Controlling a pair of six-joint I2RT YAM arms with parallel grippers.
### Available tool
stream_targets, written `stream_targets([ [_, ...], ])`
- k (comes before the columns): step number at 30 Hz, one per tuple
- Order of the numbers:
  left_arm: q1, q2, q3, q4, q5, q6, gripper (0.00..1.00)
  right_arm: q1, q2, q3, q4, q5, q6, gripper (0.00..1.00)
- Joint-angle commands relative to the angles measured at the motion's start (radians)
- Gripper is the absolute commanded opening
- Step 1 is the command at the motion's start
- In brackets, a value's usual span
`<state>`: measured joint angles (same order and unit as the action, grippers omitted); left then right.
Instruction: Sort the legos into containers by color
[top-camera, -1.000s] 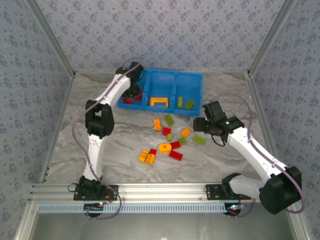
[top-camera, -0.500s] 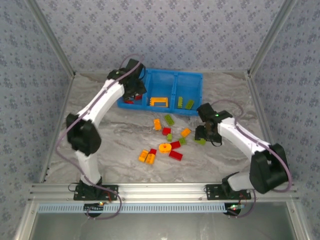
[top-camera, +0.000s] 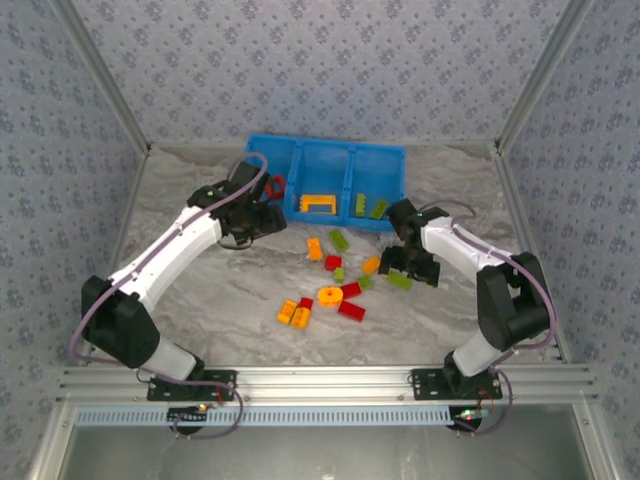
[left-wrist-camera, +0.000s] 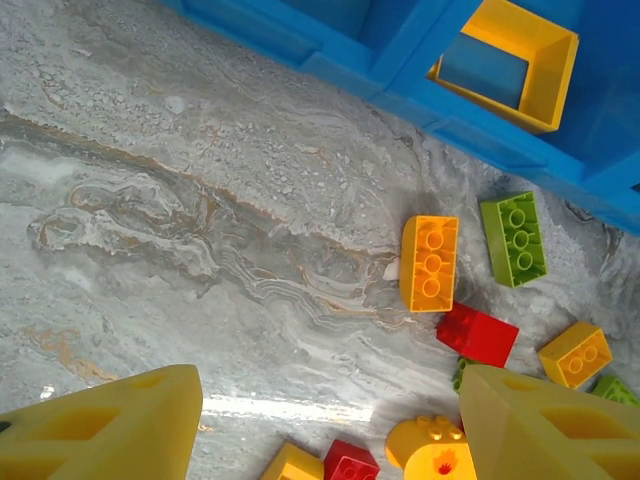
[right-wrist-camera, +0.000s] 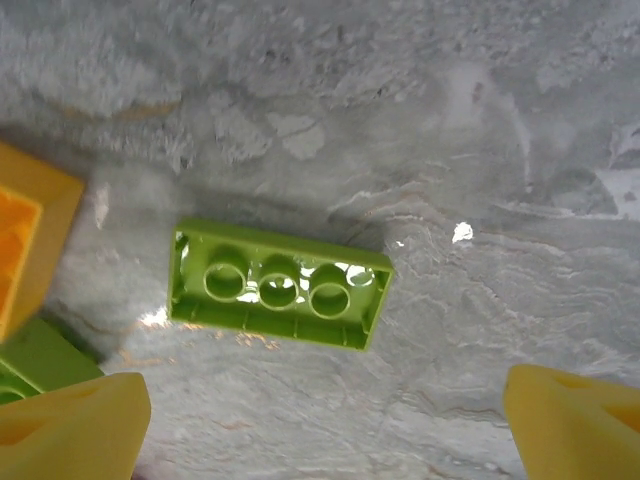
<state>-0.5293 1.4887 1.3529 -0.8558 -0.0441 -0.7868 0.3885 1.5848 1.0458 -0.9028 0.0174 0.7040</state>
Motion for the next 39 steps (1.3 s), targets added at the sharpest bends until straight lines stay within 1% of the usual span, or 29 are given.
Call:
stream_targets([
  [1,0.004,-0.03,0.013,0.022,0.01,-0.014,0.69,0.008,0.023,-0.013,0.063,-0.046,0.205,0.94],
  [3,0.003,-0.031,0.021,0.02,0.016,-0.008,0.69,0.007,0.052,-0.017,0.084,-0.055,0.253,0.94],
  [7,0.004,-0.066,0.012,0.048,0.044,0.014,0.7,0.003,0.071,-0.048,0.137,-0.055,0.286,0.93],
  [9,0.007,-0.112,-0.032,0.111,0.078,0.023,0.7,-0.008,0.072,-0.065,0.154,-0.058,0.291,0.93],
  [11,0.022,-0.172,-0.093,0.17,0.124,0.001,0.72,-0.014,0.071,-0.076,0.157,-0.061,0.29,0.92],
  [13,0.041,-0.227,-0.145,0.235,0.165,-0.02,0.75,-0.017,0.068,-0.084,0.159,-0.063,0.288,0.92],
  [16,0.077,-0.288,-0.21,0.285,0.228,-0.059,0.77,-0.018,0.073,-0.099,0.171,-0.069,0.282,0.91],
  [20,0.113,-0.328,-0.258,0.331,0.291,-0.084,0.78,-0.031,0.088,-0.119,0.221,-0.082,0.264,0.86],
  [25,0.136,-0.352,-0.283,0.339,0.314,-0.108,0.79,-0.059,0.099,-0.139,0.258,-0.091,0.23,0.81],
  [34,0.148,-0.352,-0.333,0.364,0.33,-0.123,0.8,-0.061,0.091,-0.152,0.285,-0.082,0.176,0.62],
  [37,0.147,-0.35,-0.335,0.358,0.324,-0.123,0.79,-0.043,0.045,-0.121,0.236,-0.05,0.149,0.57],
  [39,0.147,-0.346,-0.327,0.341,0.311,-0.119,0.8,-0.009,-0.011,-0.061,0.169,-0.006,0.134,0.57],
])
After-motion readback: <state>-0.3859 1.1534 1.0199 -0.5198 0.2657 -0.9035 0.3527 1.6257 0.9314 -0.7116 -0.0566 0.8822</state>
